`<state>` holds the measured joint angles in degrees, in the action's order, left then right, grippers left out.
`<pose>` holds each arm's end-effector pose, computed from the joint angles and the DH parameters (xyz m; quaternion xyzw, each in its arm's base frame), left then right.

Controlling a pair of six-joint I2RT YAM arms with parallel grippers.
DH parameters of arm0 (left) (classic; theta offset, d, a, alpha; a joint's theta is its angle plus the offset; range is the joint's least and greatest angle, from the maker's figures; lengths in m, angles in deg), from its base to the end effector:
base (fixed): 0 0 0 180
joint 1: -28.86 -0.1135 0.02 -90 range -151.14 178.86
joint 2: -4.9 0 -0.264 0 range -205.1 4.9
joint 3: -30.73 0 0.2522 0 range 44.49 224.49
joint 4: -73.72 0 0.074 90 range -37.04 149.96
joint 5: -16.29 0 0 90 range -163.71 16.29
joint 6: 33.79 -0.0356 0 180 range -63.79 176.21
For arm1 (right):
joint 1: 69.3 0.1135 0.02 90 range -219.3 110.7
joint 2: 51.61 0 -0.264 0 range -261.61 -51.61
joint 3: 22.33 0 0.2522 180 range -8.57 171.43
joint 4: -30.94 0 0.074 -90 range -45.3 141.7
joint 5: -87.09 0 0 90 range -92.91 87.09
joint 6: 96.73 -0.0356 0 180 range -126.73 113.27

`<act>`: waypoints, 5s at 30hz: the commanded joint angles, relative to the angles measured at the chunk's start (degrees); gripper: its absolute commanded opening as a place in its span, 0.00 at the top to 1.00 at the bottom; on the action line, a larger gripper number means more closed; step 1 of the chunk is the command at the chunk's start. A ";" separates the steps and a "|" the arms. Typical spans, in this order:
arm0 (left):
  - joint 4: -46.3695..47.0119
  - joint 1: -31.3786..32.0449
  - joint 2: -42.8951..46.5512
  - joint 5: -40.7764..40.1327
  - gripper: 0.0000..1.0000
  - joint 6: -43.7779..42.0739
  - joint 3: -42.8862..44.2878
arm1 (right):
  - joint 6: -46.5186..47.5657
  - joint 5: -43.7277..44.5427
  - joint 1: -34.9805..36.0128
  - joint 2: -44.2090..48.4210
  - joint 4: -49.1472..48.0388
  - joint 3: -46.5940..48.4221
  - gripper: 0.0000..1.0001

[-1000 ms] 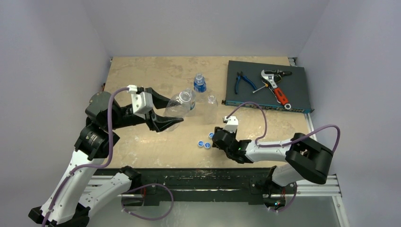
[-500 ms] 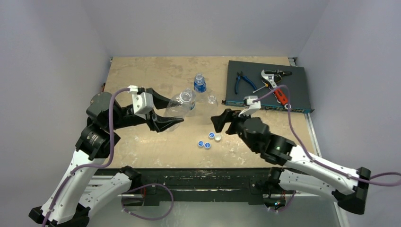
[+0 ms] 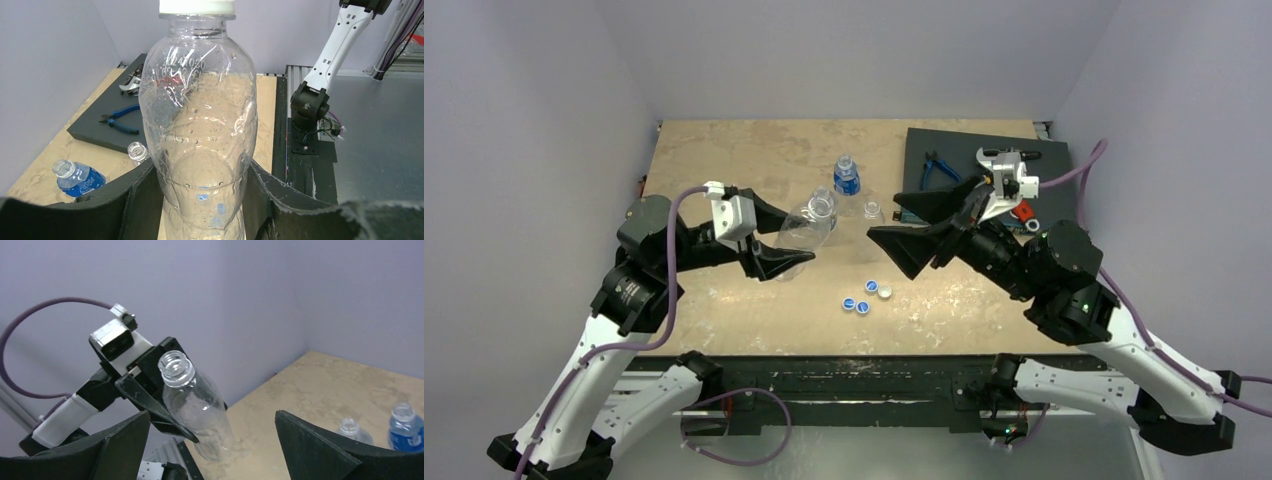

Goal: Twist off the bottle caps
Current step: Place the bottle cap at the center of the board, then place the plastic bottle at the center of the board, then reset both arms

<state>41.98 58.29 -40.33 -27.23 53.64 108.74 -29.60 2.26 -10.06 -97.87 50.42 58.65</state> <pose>0.1133 -0.0935 0.4393 0.4481 0.5413 -0.4212 0.5735 0.0797 0.1276 0.4767 -0.1552 0.5874 0.5007 0.6166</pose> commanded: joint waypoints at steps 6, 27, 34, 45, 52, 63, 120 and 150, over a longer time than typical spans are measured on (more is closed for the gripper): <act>2.70 0.36 -0.44 0.78 1.00 1.42 -0.39 | 3.56 -8.63 0.51 -10.18 -11.46 7.24 0.03; -0.63 0.36 -1.38 -1.36 0.13 2.04 1.26 | 7.32 1.68 3.51 -17.28 -11.45 8.87 1.00; -13.41 0.32 -4.01 -9.30 0.01 -1.76 7.62 | 9.25 10.33 3.51 -14.74 -8.94 0.09 1.00; -21.56 -1.16 -13.97 -35.98 0.00 -6.07 15.35 | 11.08 17.28 3.51 -19.54 -17.95 -12.76 1.00; -13.36 -5.65 -17.72 -42.74 0.00 -6.28 10.38 | 13.50 21.31 3.51 -29.23 -29.04 -13.69 1.00; -9.06 -7.70 -22.84 -53.63 0.00 -6.94 9.81 | 11.49 29.85 3.51 -37.25 -40.15 -18.96 1.00; 4.97 -28.56 -26.56 -33.98 0.00 -4.17 1.70 | 7.03 22.45 -12.60 -14.13 -13.41 -8.73 0.01; 86.48 -34.22 -40.83 -26.51 0.00 1.93 -49.48 | 16.23 28.67 -49.93 -30.16 -60.17 -41.25 0.01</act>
<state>106.81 25.02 -77.36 -56.30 52.18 63.10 -20.51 33.23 -59.71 -127.57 3.49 16.84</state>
